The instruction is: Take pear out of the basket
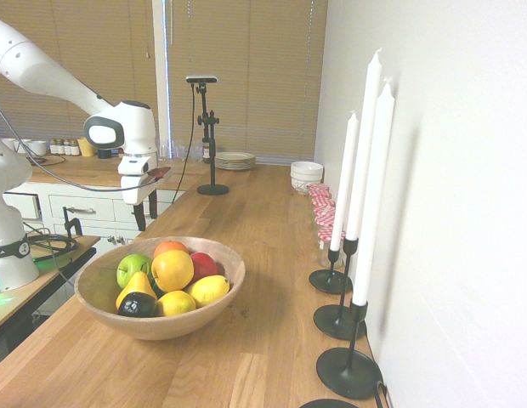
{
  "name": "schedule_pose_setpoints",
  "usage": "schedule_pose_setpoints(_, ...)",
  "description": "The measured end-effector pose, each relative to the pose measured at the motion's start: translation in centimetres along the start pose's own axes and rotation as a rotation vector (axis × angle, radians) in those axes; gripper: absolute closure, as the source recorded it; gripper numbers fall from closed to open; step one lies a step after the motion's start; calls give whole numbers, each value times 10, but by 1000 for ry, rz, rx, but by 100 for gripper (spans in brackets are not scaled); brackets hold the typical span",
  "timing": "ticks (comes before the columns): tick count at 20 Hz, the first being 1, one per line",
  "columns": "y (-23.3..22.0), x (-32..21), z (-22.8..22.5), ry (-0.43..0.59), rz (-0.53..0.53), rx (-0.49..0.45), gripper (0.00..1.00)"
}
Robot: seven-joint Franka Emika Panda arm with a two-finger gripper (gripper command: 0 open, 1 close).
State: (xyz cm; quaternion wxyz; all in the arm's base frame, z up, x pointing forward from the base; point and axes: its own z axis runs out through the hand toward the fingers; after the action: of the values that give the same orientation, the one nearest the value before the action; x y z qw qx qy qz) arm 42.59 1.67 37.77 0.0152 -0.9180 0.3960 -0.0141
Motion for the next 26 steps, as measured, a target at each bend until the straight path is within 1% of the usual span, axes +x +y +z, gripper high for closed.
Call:
schedule_pose_setpoints(4, -1, 1, -1, 6, 8, -1, 0)
schedule_pose_setpoints(8, -4, 15, -20, 31, 33, 23, 0)
schedule_pose_setpoints(11, 5, 43, -46, 53, 81, 40, 0)
schedule_pose_setpoints(14, 23, 75, -69, 72, 138, 61, 0)
schedule_pose_setpoints(20, 62, 137, -100, 92, 229, 90, 0)
schedule_pose_setpoints(26, 83, 187, -123, 103, 286, 98, 0)
